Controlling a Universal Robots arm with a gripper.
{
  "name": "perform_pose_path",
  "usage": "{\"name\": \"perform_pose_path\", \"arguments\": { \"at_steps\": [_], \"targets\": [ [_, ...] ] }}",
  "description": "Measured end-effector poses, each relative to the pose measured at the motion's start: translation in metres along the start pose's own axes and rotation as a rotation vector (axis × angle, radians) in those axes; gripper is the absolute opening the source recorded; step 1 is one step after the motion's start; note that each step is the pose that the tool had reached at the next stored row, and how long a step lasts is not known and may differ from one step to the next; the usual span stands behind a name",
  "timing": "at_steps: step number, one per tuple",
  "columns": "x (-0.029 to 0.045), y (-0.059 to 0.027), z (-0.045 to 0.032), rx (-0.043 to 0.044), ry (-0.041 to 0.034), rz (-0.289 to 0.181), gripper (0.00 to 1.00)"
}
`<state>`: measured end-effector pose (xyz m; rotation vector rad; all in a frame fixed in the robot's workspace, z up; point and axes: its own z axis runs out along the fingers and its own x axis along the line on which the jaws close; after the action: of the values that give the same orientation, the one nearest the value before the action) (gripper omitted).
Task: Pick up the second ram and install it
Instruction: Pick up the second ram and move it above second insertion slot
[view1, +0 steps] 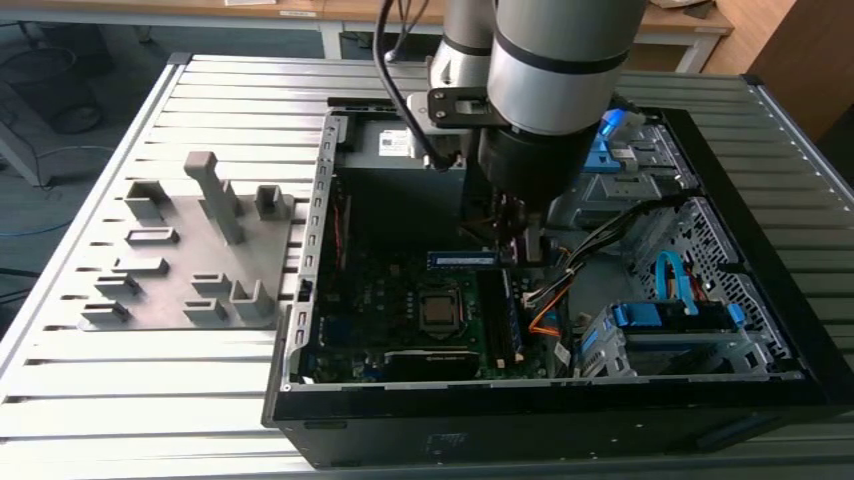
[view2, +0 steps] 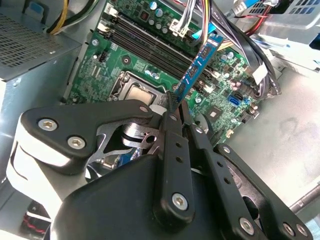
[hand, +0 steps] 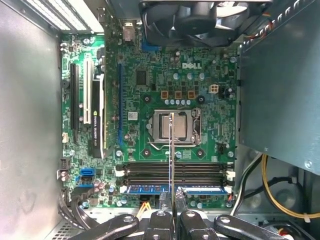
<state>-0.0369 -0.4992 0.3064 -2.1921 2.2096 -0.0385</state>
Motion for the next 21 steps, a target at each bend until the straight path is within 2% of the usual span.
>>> {"name": "perform_pose_path", "arguments": {
  "at_steps": [21],
  "targets": [
    [0.005,0.0006,0.0172,0.0,0.0001,0.0,0.14]
  ]
}}
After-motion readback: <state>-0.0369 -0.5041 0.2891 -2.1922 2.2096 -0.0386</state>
